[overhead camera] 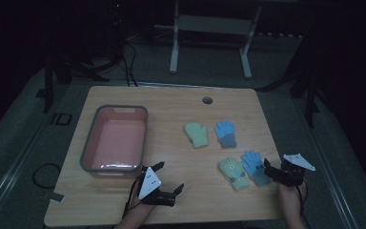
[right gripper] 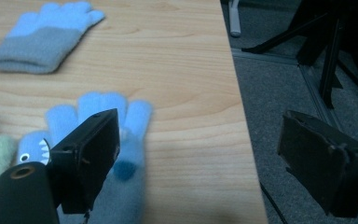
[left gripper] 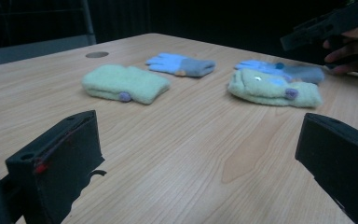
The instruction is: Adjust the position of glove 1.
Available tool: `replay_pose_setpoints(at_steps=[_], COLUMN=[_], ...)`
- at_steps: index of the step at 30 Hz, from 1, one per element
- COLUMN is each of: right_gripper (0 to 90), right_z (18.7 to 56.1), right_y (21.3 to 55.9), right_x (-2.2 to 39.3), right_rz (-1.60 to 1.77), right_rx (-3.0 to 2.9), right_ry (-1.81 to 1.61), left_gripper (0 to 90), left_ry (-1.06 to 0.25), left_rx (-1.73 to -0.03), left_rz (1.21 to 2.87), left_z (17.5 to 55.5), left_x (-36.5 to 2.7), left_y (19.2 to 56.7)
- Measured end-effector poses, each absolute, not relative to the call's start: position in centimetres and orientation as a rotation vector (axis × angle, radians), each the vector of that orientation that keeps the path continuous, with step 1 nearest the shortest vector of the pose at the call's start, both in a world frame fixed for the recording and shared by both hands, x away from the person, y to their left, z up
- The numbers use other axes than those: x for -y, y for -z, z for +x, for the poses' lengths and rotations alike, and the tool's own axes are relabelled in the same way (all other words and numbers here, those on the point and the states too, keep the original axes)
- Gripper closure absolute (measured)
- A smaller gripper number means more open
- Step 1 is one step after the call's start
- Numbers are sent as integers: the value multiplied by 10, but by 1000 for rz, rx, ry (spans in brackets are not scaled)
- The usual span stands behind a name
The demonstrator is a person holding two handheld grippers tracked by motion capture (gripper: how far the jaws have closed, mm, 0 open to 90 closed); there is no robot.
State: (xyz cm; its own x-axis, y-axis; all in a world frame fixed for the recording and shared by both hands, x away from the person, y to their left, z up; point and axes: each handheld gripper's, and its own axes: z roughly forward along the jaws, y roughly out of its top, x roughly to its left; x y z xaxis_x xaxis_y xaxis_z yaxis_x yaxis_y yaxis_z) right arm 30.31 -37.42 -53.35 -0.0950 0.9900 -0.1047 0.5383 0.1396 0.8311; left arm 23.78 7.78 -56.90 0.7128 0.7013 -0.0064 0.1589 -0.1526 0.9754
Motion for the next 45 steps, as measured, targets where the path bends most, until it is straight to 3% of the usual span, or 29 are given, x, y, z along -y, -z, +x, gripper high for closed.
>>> replay_pose_setpoints(at_steps=[13,45], right_gripper=[135,115], right_z=[310,351], right_y=[489,455], right_x=[366,285], right_rz=[1387,1273], right_rx=[-1736,-1975], right_ry=[-816,-1035], left_gripper=[5,5], left_ry=[-544,-552], left_rx=[-689,-674], left_rz=[1694,1697], left_z=[238,236], left_x=[-78,-76], left_y=[569,569])
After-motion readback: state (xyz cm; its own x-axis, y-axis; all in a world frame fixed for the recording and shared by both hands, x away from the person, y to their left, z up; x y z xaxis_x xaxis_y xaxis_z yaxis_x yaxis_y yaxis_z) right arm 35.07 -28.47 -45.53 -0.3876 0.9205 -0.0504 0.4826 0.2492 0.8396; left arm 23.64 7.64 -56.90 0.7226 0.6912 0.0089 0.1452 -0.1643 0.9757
